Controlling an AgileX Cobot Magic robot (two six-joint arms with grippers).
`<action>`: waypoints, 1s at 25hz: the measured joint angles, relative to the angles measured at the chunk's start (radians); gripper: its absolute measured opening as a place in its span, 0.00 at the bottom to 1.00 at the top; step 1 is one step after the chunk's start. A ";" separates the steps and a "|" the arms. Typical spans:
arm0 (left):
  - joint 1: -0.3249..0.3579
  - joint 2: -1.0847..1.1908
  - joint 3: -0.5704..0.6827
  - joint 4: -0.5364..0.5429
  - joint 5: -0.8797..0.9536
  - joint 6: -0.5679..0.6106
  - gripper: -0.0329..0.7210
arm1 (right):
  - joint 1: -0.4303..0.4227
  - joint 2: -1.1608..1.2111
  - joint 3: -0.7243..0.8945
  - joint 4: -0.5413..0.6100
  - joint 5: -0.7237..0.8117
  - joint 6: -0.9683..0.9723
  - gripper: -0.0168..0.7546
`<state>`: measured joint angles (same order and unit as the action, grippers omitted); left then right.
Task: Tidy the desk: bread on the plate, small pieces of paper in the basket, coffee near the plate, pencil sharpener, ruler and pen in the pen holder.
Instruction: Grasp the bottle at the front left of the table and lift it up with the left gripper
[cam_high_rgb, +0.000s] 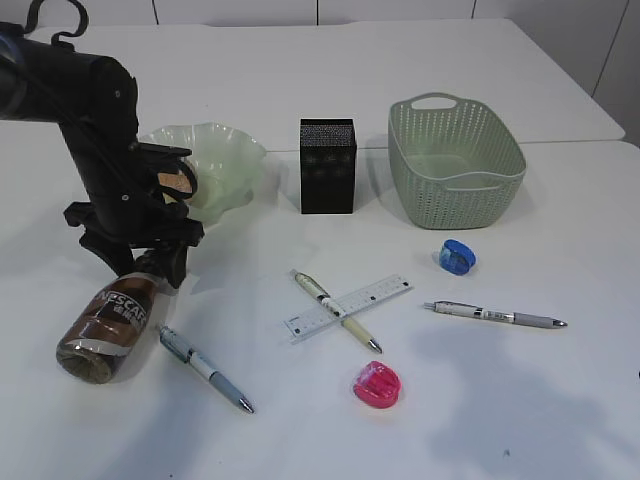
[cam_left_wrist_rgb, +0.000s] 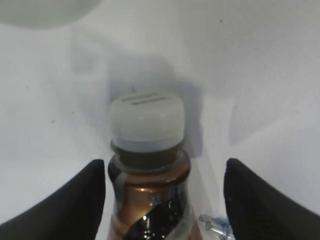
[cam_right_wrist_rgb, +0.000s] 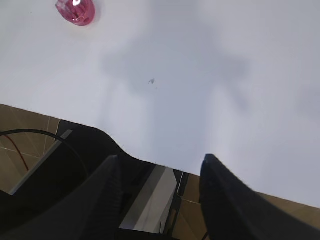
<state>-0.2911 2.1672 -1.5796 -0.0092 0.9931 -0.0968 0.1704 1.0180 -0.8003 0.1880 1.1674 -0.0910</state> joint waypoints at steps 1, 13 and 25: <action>0.000 0.000 0.000 0.000 -0.002 0.000 0.74 | 0.000 0.000 0.000 0.000 0.000 0.000 0.55; 0.000 0.000 0.000 0.000 -0.007 -0.002 0.69 | 0.000 0.000 0.000 0.000 -0.002 -0.002 0.55; 0.000 0.000 0.000 0.034 -0.002 -0.023 0.58 | 0.000 0.000 0.000 0.002 -0.002 -0.002 0.55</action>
<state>-0.2911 2.1672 -1.5796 0.0246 0.9915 -0.1198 0.1704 1.0180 -0.8003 0.1895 1.1654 -0.0928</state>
